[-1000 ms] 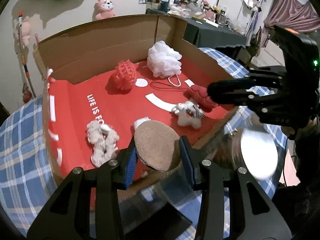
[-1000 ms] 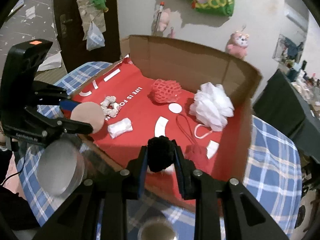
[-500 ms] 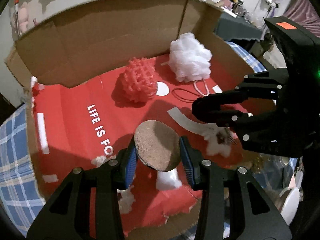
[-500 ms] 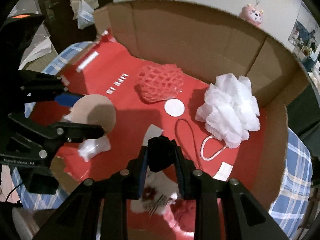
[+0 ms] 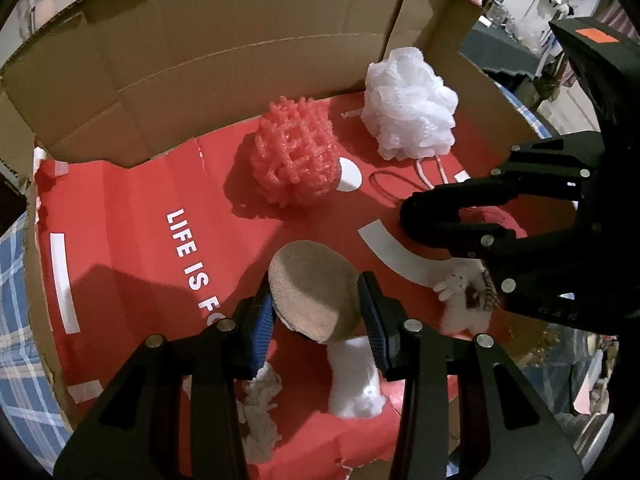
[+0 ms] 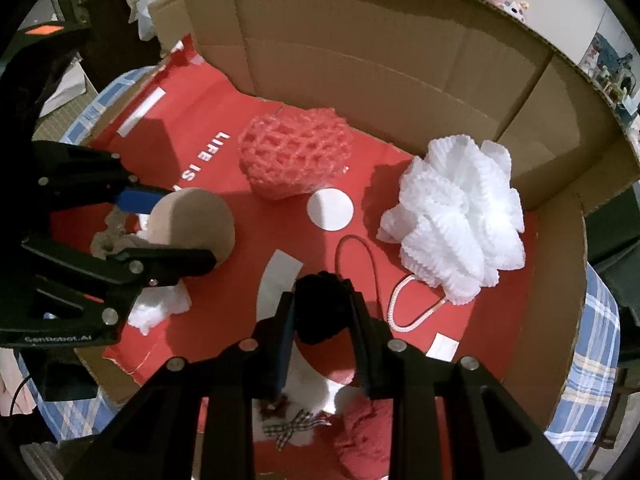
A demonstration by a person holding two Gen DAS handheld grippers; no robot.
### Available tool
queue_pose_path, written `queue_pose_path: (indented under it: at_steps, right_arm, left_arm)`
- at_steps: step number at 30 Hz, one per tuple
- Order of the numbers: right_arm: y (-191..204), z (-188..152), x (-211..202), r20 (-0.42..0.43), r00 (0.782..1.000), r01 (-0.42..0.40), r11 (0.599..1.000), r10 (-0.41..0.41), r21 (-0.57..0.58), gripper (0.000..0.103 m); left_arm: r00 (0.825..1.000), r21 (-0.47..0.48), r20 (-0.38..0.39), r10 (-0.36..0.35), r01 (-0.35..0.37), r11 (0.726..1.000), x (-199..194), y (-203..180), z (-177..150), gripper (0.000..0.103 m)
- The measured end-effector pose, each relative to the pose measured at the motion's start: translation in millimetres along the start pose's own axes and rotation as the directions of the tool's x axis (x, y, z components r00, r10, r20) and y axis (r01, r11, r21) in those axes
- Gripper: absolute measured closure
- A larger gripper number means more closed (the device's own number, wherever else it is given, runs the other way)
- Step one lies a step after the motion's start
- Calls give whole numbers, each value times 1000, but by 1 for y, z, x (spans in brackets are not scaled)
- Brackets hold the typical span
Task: Organize soft objects
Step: 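Lower the tan pad with the left gripper while the right lowers the black pompom, then open both grippers and withdraw them from the box toward the table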
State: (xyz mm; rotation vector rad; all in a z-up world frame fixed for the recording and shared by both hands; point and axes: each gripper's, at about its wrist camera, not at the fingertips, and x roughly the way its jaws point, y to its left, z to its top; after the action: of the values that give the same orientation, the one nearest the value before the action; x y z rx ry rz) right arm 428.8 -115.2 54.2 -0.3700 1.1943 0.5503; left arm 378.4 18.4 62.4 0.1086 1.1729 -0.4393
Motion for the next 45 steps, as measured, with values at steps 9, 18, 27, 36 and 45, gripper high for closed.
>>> queue_pose_path:
  at_steps: [9,18,27,36,45]
  right_arm:
    - [0,4,6,-9,1000,20,1000,-20,-13,63]
    - [4,4,10,-10,999,52,998,-53,-36,49]
    - [-6,-4,-19,45,996,83,996,-82,-14,37]
    - [1,-34,-88,176,979,102,994,-106,31,16]
    - [28,-87,-176,375,916,111,989,-140,98,2]
  left_arm:
    - [1000,18,-11,18,-18,1000,4,0,3,61]
    - [1000,0,11,27,-27,1000,5,3,5,40]
    - [999,-23,44,26,-25,999,-16,0,-2,34]
    - [983,-43,181,20,-13,999,-77,-19,-28,24]
    - [930,-61,368,-3,28,998,-148,-57,-87,12]
